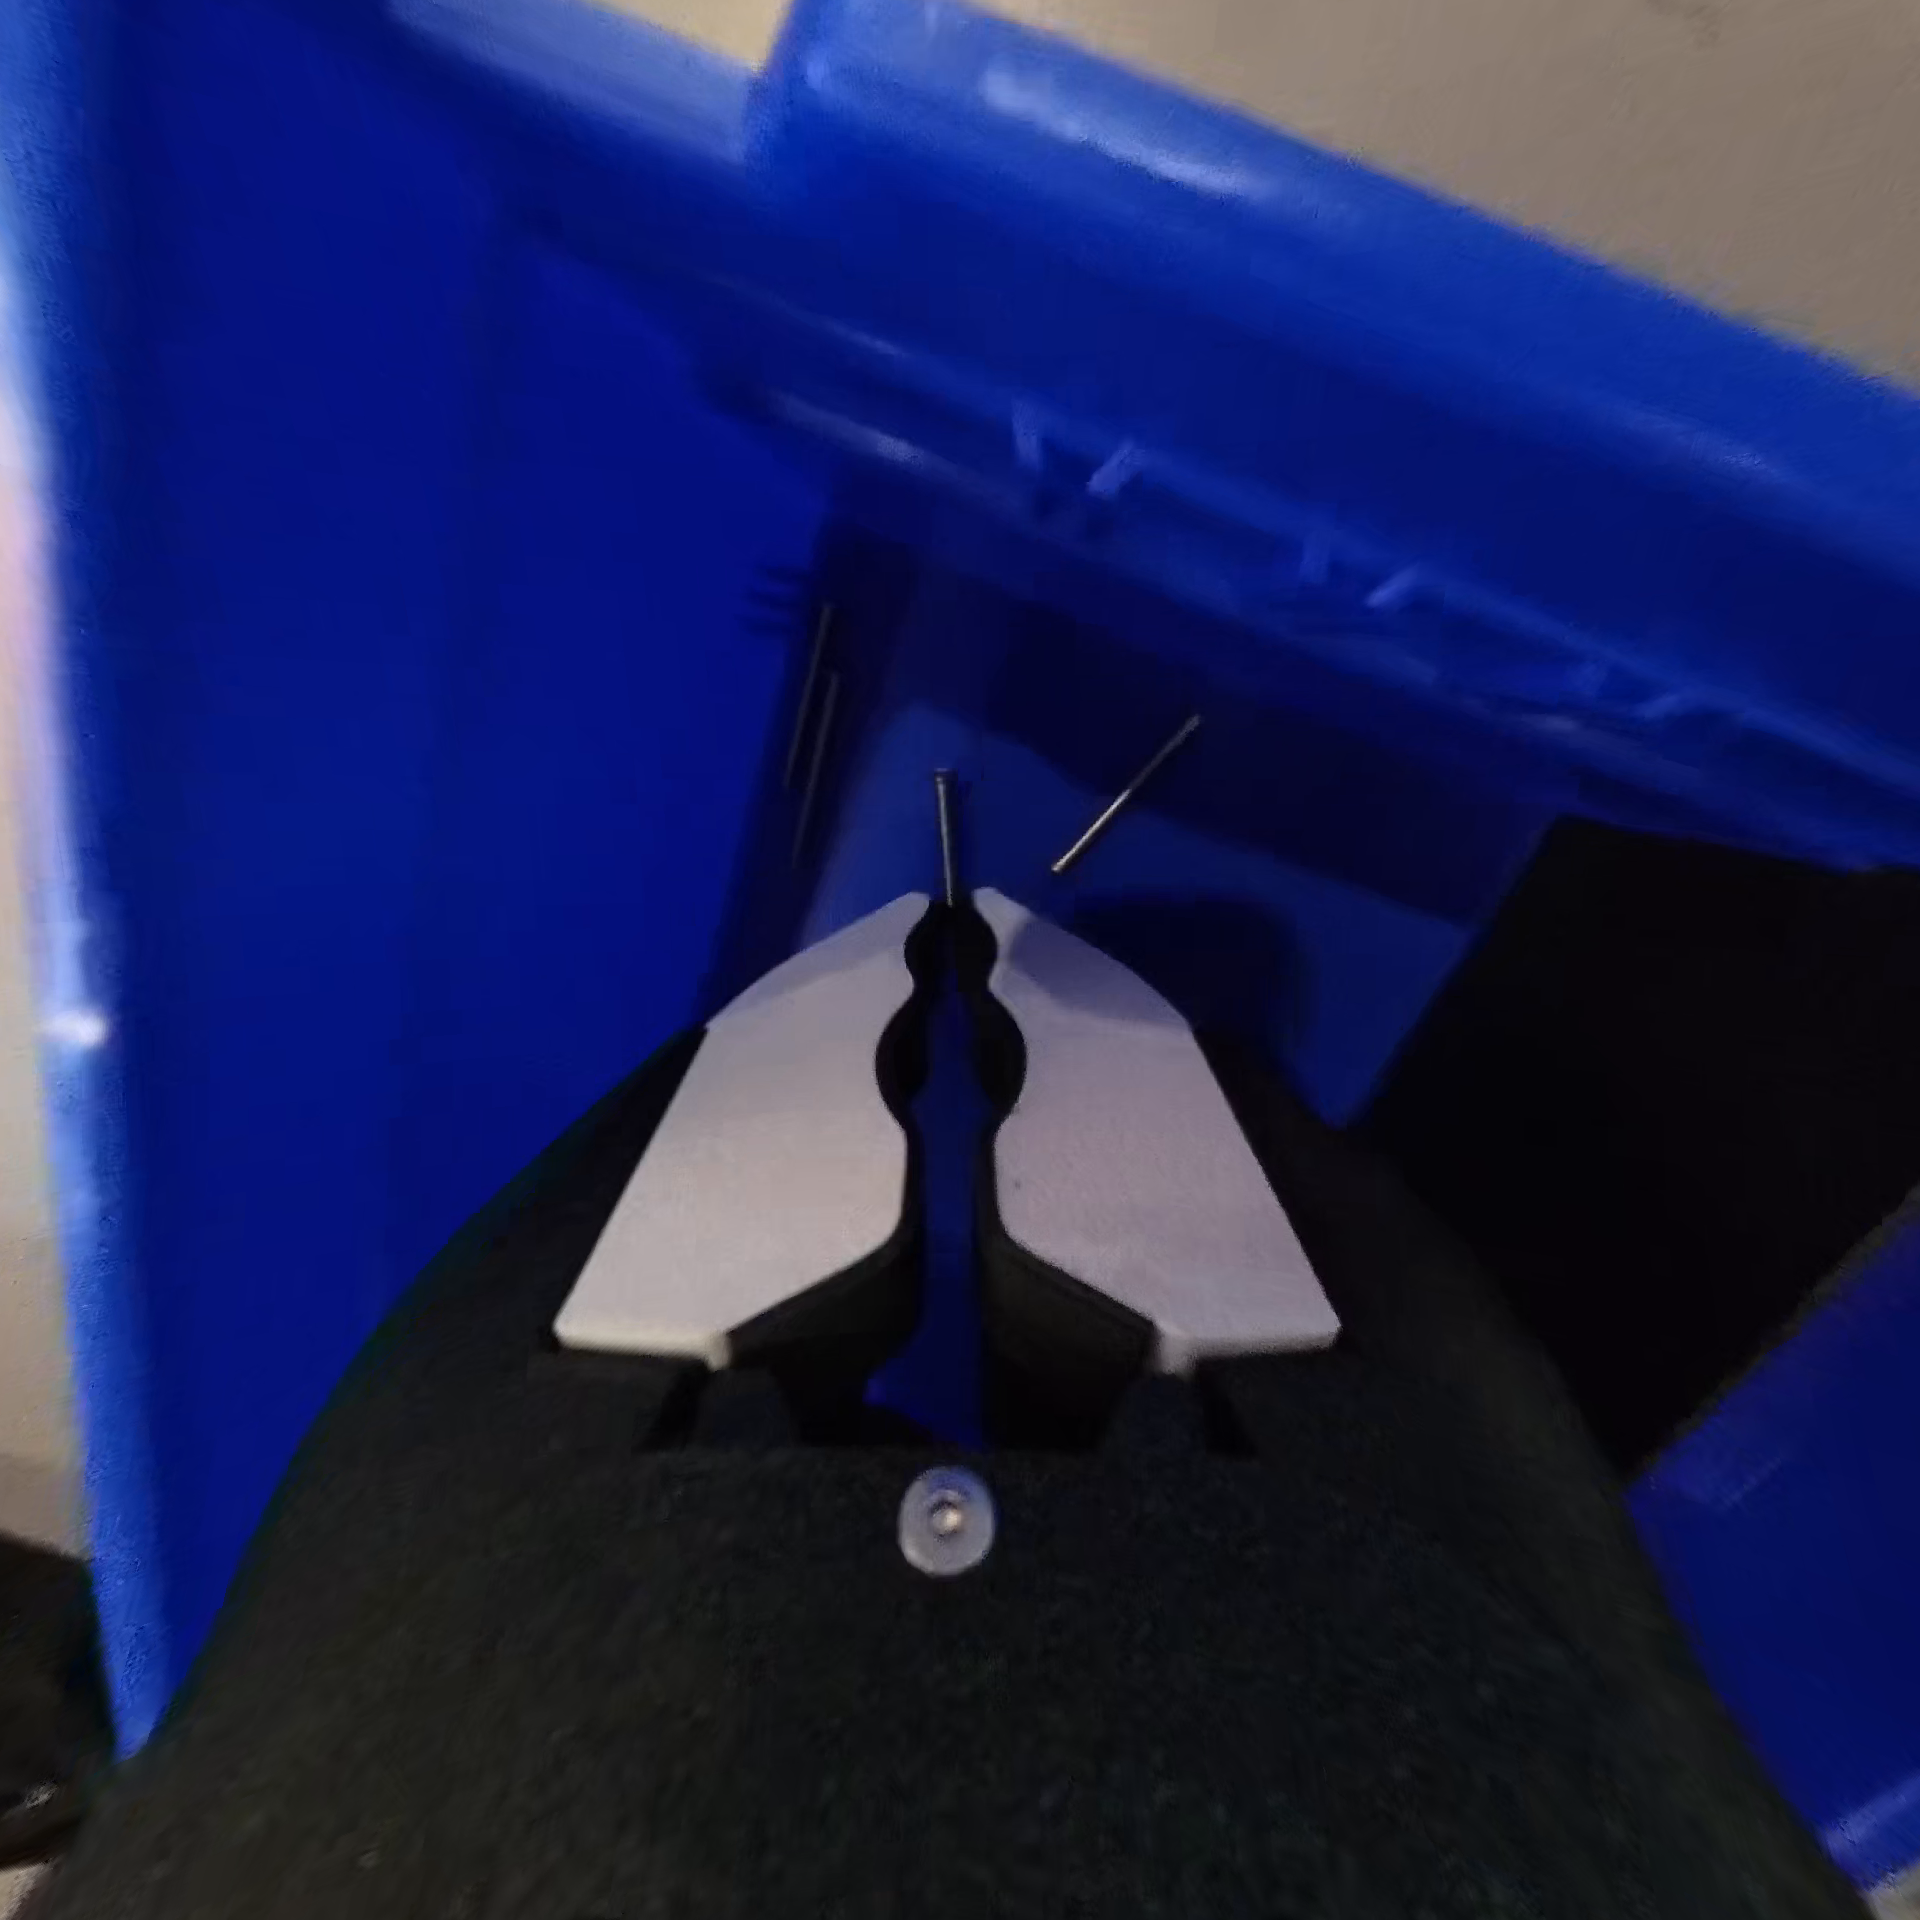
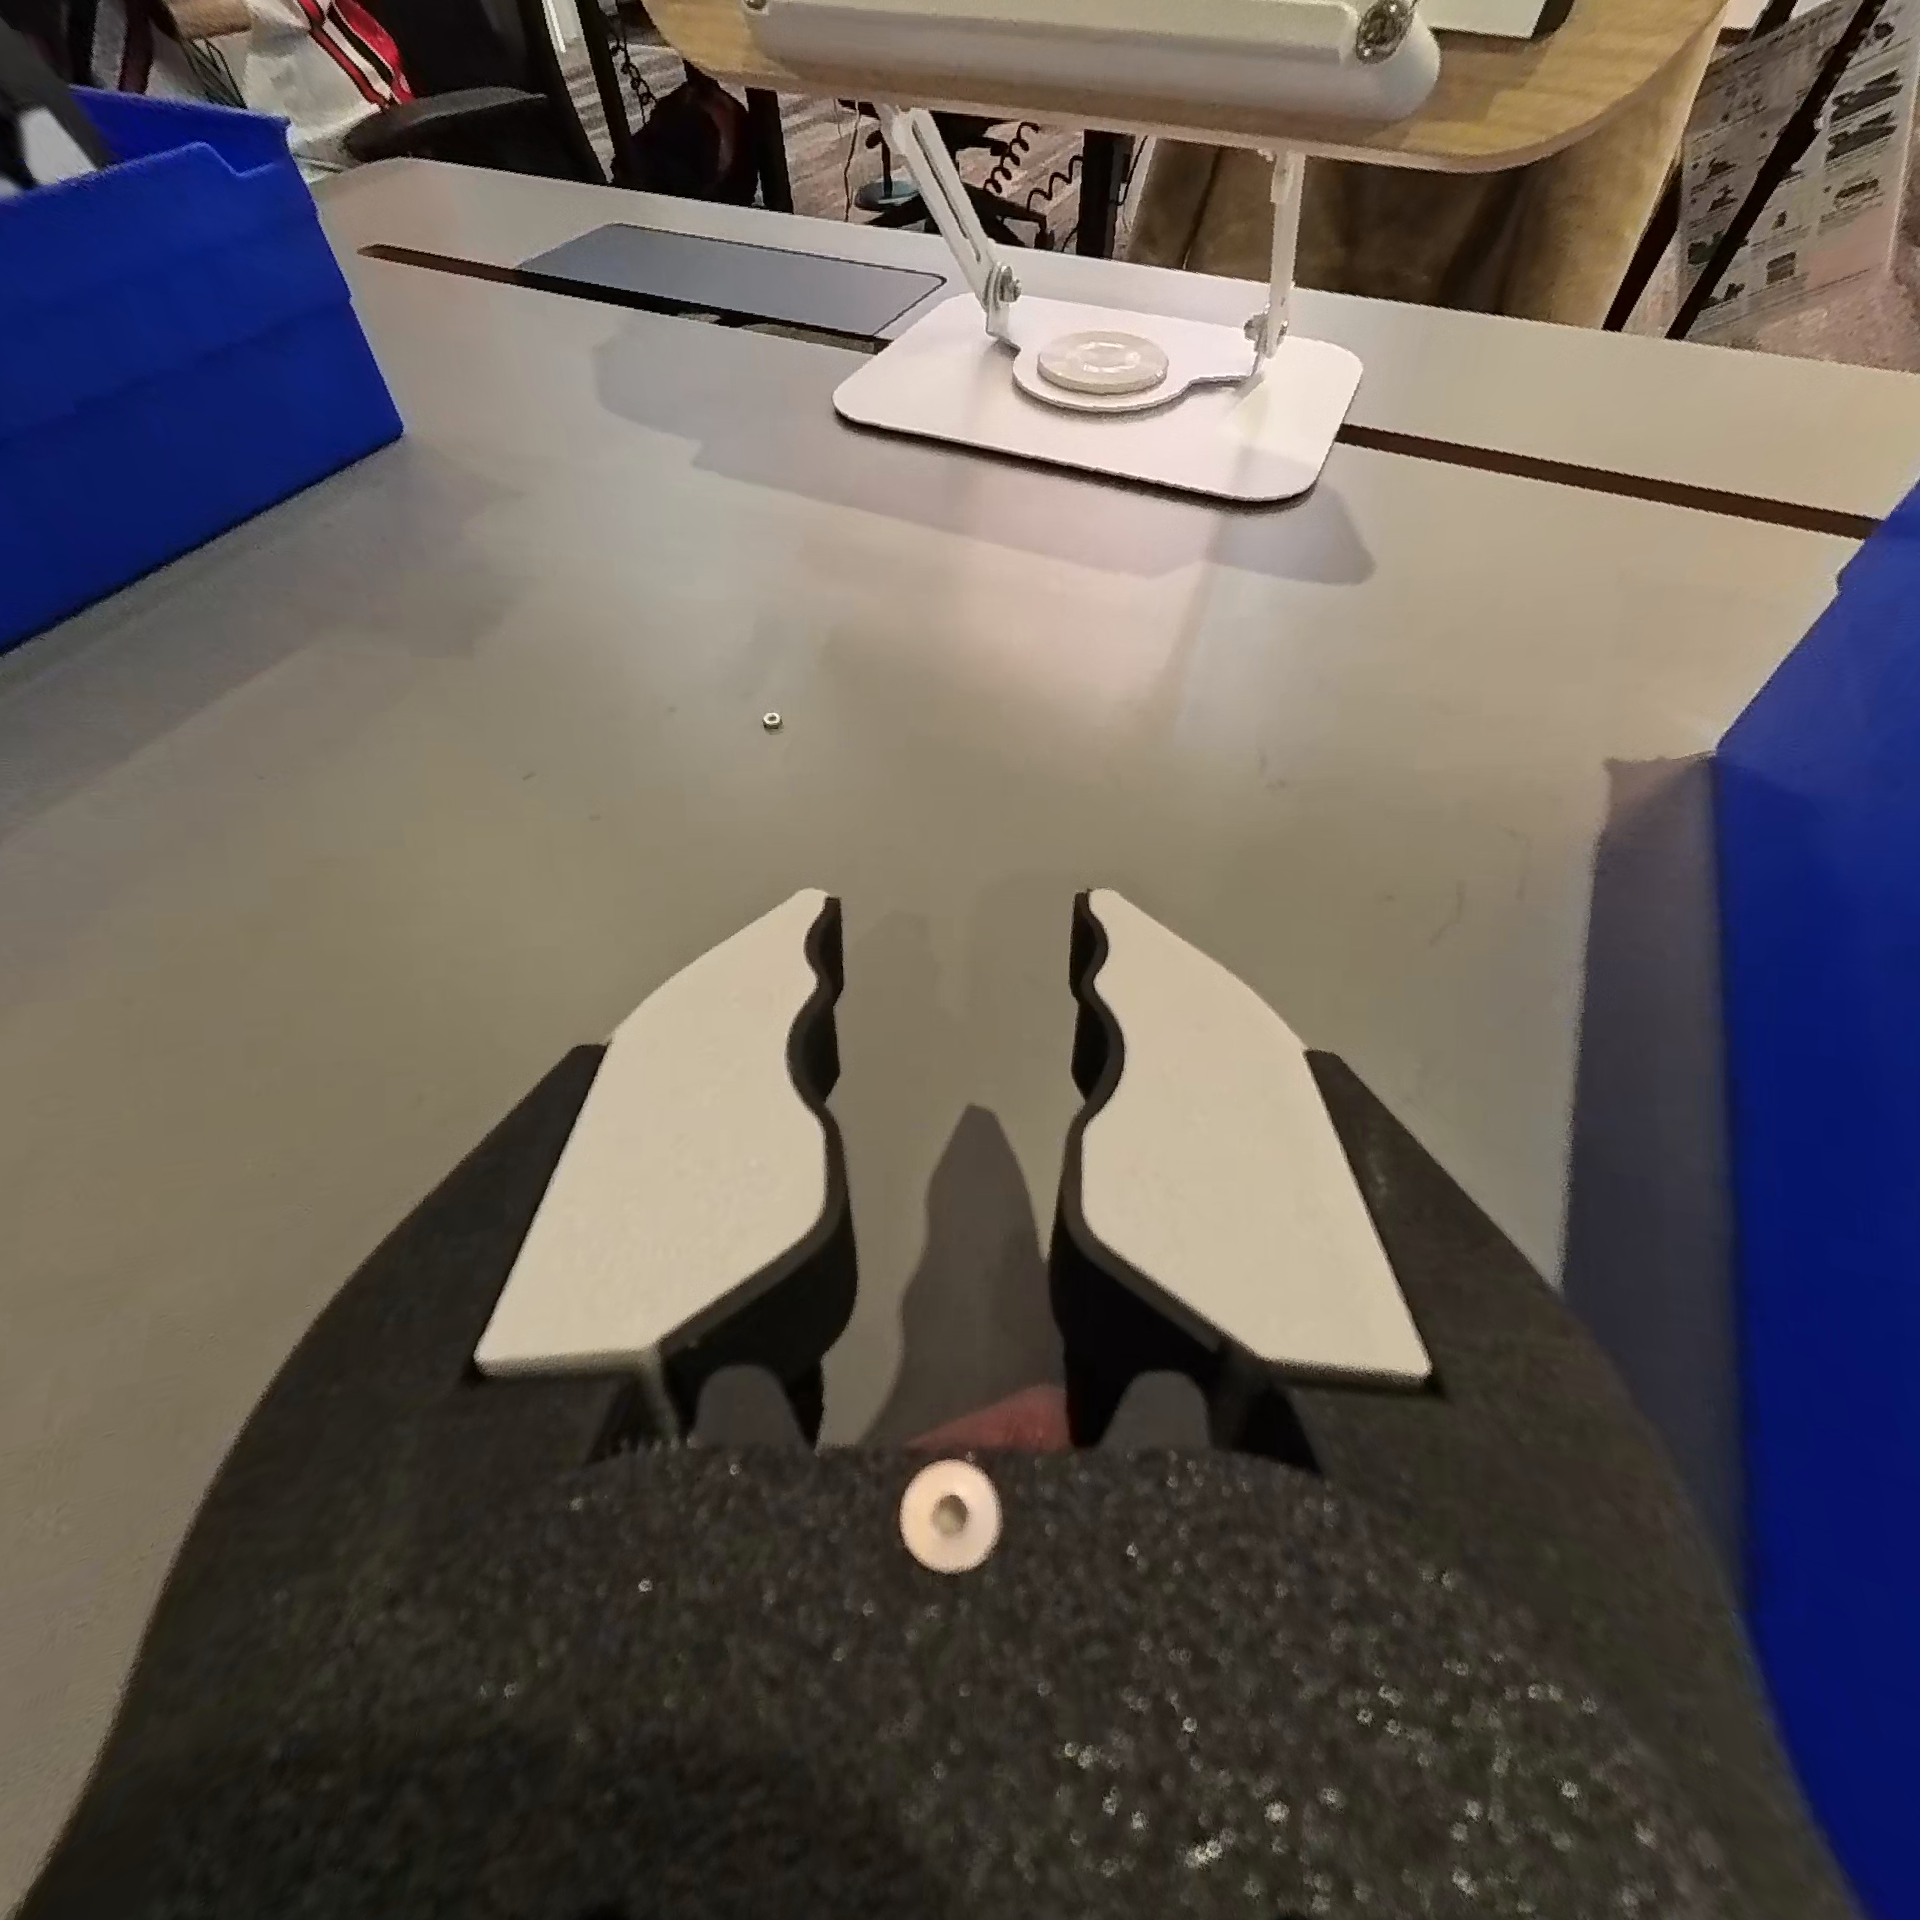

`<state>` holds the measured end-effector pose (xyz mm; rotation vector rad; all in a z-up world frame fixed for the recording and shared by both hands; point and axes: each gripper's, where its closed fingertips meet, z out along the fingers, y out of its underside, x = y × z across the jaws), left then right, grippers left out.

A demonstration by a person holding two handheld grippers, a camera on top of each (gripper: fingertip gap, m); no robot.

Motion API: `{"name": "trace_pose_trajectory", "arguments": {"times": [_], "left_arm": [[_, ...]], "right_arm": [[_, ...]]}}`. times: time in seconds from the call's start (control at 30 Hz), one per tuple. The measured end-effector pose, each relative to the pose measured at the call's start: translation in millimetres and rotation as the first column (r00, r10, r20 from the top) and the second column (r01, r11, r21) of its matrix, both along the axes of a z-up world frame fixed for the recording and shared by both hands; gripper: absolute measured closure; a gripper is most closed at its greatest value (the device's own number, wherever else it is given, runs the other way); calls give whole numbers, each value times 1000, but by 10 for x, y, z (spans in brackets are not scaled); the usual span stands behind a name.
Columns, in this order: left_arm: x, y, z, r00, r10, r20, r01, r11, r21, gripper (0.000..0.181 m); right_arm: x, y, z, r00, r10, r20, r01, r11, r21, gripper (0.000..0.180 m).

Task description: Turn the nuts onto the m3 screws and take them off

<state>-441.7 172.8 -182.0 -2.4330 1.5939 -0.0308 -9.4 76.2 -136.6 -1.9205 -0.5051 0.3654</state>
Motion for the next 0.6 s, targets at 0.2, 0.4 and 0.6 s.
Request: {"name": "trace_pose_trajectory", "arguments": {"times": [0.2,0.4,0.6], "left_arm": [[172,-154,947,977,6,213,-60,967,249,179],[1053,-1036,1887,833,-6,554,-232,904,359,178],[2383,-1818,1502,700,-3,714,-235,943,234,179]], "right_arm": [[-13,-8,8,1000,14,-11,-14,1000,1,138],[-57,-43,30,999,51,-12,-51,999,18,138],[-105,-136,142,991,121,-52,-116,989,90,138]]}}
